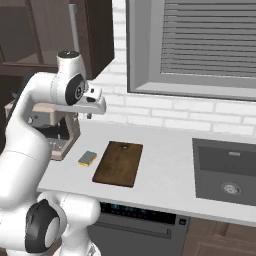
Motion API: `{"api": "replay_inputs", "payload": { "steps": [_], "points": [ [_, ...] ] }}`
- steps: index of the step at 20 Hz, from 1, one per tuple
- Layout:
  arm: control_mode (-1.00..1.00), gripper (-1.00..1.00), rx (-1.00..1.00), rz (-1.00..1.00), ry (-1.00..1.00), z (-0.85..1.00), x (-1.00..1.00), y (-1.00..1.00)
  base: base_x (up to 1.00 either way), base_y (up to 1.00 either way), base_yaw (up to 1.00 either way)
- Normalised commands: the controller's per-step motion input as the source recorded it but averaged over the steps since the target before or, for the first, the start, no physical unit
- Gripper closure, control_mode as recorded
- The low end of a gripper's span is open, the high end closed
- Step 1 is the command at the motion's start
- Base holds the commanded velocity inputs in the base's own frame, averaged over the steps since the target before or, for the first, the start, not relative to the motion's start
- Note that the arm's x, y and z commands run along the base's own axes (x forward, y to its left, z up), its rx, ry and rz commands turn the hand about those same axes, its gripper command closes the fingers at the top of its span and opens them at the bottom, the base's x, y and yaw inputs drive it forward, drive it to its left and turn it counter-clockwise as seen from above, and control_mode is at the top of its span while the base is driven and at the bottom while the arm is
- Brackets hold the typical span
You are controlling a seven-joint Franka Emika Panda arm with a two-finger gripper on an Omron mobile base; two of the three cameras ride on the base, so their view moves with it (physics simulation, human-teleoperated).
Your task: Pick up the sponge from the counter and clean the cutting board by briefly scrubbing or pressing down on the cutting board. Once finished, release the sponge.
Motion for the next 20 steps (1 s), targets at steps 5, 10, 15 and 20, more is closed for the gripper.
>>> {"api": "replay_inputs", "payload": {
  "steps": [5,10,15,20],
  "points": [
    [-1.00,-1.00,0.00,0.00,0.00,-0.30,0.00,0.07,0.00,0.00,0.00],
    [-1.00,-1.00,-0.01,0.00,0.02,-0.36,0.04,0.36,0.00,0.00,0.00],
    [-1.00,-1.00,0.00,0.00,0.07,-0.20,0.00,0.01,0.00,0.00,0.00],
    [-1.00,-1.00,0.00,0.00,0.09,-0.17,0.40,0.50,0.00,0.00,0.00]
  ]
}}
